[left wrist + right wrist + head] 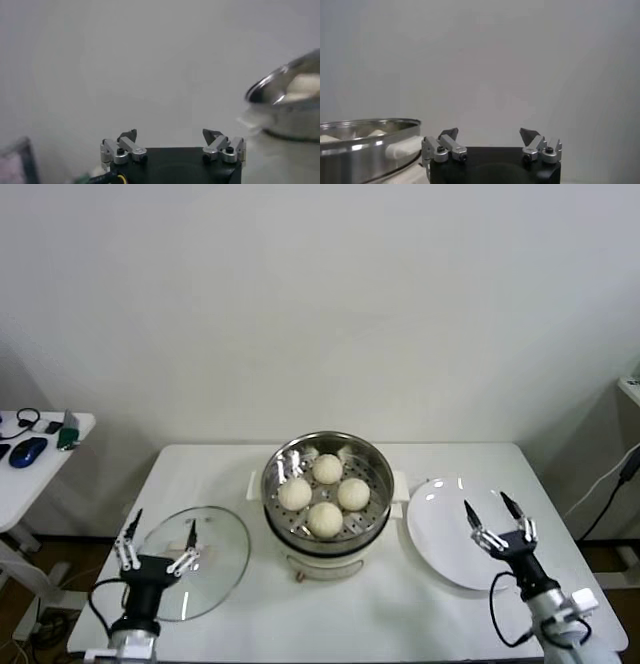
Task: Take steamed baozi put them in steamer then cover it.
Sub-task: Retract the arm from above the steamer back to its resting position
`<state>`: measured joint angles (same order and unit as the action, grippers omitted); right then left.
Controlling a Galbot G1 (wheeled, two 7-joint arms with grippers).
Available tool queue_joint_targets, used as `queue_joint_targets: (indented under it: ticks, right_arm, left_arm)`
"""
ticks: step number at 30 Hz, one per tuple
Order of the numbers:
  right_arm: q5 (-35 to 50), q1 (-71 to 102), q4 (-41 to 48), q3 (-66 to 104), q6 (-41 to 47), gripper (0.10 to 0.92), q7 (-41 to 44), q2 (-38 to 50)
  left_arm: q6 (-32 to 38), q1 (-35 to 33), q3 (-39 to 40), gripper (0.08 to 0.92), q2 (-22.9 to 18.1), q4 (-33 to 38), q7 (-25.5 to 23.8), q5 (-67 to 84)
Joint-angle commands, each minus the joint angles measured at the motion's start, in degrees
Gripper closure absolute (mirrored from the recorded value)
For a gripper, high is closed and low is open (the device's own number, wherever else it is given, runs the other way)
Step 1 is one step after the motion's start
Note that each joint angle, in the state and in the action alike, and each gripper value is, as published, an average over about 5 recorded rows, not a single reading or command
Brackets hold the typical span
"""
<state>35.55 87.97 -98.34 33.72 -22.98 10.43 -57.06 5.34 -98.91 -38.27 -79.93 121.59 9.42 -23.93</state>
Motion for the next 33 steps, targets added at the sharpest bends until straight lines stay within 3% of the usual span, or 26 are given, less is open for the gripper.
queue_joint_targets:
  ticks: [1,8,14,33]
  right_arm:
    - [-3.9,7.6,2.8,2.0,-6.3,0.203,-3.2,-5.9]
    - [-5.2,6.1,5.3,0.4,-6.7,0.203,-4.2,-7.6]
    - [-5.7,5.5,6.3,-0.5,-6.8,0.203,-5.0,-8.2]
    - [-5.6,6.1,6.9,0.0,-6.8,0.203,-6.2,-10.1]
  left_arm:
    - [6.6,-2.6,-3.7,0.177,0.2,-10.3,11.8,-41.7]
    - [6.7,-0.3,-4.1,0.177,-1.6,-24.1,13.9,-53.0]
    - [5.4,5.0,-4.2,0.177,-2.6,-30.2,14.2,-56.2]
    - [0.2,14.9,-2.5,0.177,-0.2,-33.4,11.8,-58.7]
